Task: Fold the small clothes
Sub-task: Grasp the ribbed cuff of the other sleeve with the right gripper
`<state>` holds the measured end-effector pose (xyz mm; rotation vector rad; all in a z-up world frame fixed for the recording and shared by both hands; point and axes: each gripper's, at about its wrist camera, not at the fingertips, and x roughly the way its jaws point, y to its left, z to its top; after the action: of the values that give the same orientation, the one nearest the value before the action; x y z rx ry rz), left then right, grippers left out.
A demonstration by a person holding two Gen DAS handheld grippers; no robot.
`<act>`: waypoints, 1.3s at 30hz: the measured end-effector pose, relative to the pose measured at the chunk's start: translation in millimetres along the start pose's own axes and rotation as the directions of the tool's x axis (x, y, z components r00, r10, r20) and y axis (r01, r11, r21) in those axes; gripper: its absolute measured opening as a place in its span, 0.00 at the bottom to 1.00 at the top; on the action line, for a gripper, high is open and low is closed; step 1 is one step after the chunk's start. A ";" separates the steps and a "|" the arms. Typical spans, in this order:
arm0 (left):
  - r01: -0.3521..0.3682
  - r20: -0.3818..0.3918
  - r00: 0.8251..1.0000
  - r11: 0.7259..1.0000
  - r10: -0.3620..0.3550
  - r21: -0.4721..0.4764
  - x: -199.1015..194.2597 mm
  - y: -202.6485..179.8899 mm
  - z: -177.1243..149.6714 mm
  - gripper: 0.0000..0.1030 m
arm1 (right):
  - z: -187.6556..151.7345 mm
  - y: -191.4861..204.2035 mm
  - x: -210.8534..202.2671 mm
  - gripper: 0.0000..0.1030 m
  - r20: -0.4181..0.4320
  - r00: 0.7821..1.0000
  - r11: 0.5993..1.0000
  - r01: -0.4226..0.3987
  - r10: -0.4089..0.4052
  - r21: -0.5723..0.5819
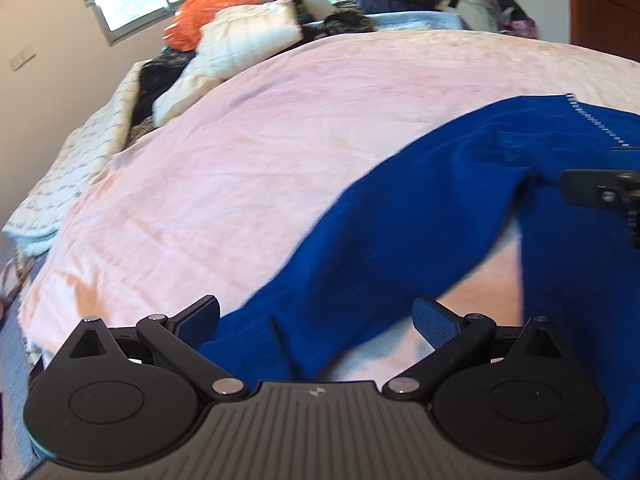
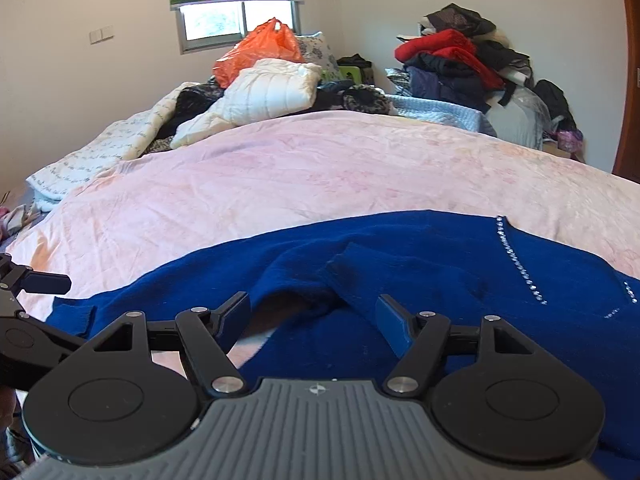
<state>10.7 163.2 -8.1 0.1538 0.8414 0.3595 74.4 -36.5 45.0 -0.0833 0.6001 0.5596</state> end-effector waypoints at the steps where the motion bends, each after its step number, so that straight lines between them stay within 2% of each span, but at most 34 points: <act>1: -0.024 -0.004 1.000 1.000 0.024 -0.008 1.6 7.7 -2.4 1.00 | 0.3 5.0 0.1 0.70 -0.003 1.000 1.000 -0.011 0.011 -0.010; 7: -0.157 -0.056 0.987 0.985 0.153 -0.070 15.4 61.3 -20.7 1.00 | 1.9 38.5 0.2 0.70 -0.012 0.997 0.993 -0.082 0.081 -0.081; 10: -0.174 -0.088 0.983 0.976 0.163 -0.134 21.0 87.2 -25.0 1.00 | 0.7 54.3 3.6 0.70 -0.034 0.990 0.986 -0.139 0.136 -0.089; 14: -0.206 -0.079 0.978 0.959 0.193 -0.197 16.9 110.7 -22.4 1.00 | -3.5 76.6 10.3 0.71 -0.078 0.970 0.968 -0.235 0.229 -0.086; 17: -0.226 -0.071 0.974 0.947 0.216 -0.229 13.1 120.2 -19.4 1.00 | -5.8 95.9 14.4 0.71 -0.110 0.940 0.938 -0.334 0.323 -0.097; 22: -0.217 -0.080 0.976 0.940 0.203 -0.265 14.1 130.3 -20.9 1.00 | -6.4 126.3 29.8 0.70 -0.159 0.872 0.872 -0.481 0.464 -0.090; 27: -0.214 -0.081 0.977 0.939 0.199 -0.270 15.6 130.9 -23.2 1.00 | -7.7 140.7 58.9 0.69 -0.221 0.834 0.849 -0.527 0.506 -0.045; 29: -0.216 -0.080 0.976 0.934 0.201 -0.283 15.1 133.9 -23.6 1.00 | -10.3 143.1 71.5 0.67 -0.254 0.829 0.855 -0.519 0.499 -0.016; 31: -0.223 -0.080 0.975 0.927 0.208 -0.302 14.4 137.9 -24.0 1.00 | -11.4 147.1 75.4 0.65 -0.251 0.826 0.852 -0.523 0.504 -0.010; 32: -0.228 -0.082 0.974 0.922 0.212 -0.313 14.3 140.4 -24.2 1.00 | -10.9 149.9 74.7 0.59 -0.253 0.820 0.847 -0.532 0.513 -0.008; 33: -0.234 -0.086 0.972 0.916 0.218 -0.326 14.6 143.4 -24.3 1.00 | -10.9 152.8 74.1 0.43 -0.257 0.811 0.837 -0.547 0.526 -0.011; 34: -0.240 -0.088 0.971 0.910 0.223 -0.339 14.3 146.0 -24.5 1.00 | -11.3 155.6 72.7 0.33 -0.261 0.807 0.832 -0.554 0.530 -0.022; 35: -0.244 -0.090 0.970 0.904 0.227 -0.350 14.2 148.5 -24.5 1.00 | -11.9 157.8 71.1 0.19 -0.262 0.809 0.832 -0.553 0.526 -0.036; 36: -0.246 -0.090 0.969 0.900 0.229 -0.359 13.6 150.6 -24.4 1.00 | -12.0 158.0 69.4 0.13 -0.260 0.810 0.832 -0.553 0.525 -0.043; 38: -0.246 -0.087 0.969 0.894 0.230 -0.374 11.4 152.5 -23.9 1.00 | -7.5 150.2 66.3 0.11 -0.236 0.803 0.824 -0.567 0.548 -0.018; 39: -0.243 -0.083 0.970 0.892 0.229 -0.380 9.9 152.4 -23.4 1.00 | -3.3 144.1 64.0 0.10 -0.212 0.809 0.828 -0.561 0.548 -0.002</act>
<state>-38.8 308.3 11.2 -0.1229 0.7719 0.7539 41.2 115.4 18.9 -0.0231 0.8127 1.1561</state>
